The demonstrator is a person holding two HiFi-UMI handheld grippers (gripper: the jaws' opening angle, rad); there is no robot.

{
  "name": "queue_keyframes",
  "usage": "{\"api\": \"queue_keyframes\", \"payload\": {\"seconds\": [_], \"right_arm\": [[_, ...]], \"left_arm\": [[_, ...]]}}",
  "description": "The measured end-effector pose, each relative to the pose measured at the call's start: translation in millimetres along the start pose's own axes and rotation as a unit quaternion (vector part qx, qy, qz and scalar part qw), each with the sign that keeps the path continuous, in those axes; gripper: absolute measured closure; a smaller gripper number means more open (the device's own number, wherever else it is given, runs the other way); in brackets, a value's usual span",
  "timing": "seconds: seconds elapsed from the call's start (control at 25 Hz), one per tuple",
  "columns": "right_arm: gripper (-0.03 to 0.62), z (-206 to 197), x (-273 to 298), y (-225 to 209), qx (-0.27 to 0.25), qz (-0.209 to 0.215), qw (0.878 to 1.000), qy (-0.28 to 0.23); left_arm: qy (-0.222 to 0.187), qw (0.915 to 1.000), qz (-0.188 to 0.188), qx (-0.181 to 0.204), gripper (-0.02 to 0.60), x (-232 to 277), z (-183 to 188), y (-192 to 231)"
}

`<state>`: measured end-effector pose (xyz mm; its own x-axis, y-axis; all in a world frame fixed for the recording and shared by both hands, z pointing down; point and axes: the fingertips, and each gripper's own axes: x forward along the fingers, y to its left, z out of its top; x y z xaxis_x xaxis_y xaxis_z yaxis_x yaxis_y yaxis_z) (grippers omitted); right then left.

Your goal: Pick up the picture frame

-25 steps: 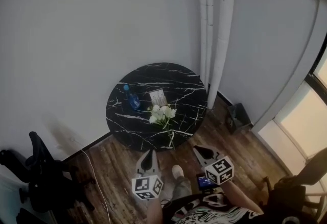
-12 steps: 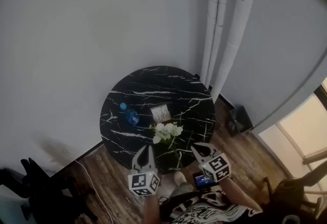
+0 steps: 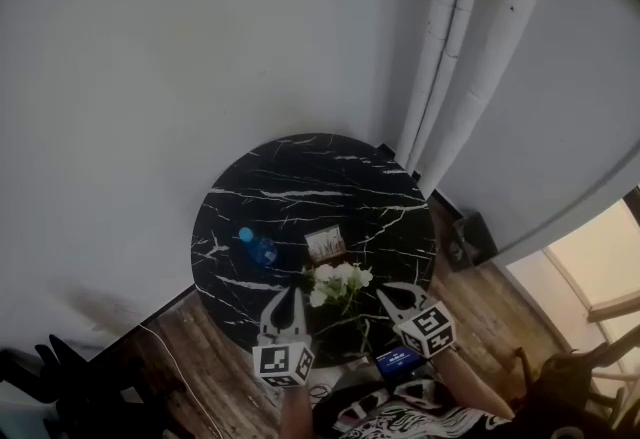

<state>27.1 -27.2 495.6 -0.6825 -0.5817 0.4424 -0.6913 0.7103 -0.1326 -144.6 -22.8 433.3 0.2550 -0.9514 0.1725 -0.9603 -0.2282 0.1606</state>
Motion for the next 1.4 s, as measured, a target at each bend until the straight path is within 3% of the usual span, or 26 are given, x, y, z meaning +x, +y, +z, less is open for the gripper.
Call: {"api": "queue_keyframes", "payload": {"seconds": [0.52, 0.92, 1.16, 1.4], "right_arm": [[0.576, 6, -7, -13, 0.010, -0.051, 0.998, -0.020], [0.576, 13, 6, -22, 0.016, -0.039, 0.999, -0.026], [0.576, 16, 21, -37, 0.004, -0.049, 0.998, -0.036], [0.576, 0, 46, -57, 0.009, -0.036, 0.999, -0.009]], "left_arm": [[0.005, 0.9998, -0.012, -0.013, 0.568, 13, -9, 4], [0.026, 0.9995, 0.003, -0.018, 0.568, 21, -23, 12], [0.053, 0.9980, 0.009, 0.034, 0.568, 37, -36, 15], [0.086, 0.9957, 0.002, 0.035, 0.566, 66, -62, 19]]}}
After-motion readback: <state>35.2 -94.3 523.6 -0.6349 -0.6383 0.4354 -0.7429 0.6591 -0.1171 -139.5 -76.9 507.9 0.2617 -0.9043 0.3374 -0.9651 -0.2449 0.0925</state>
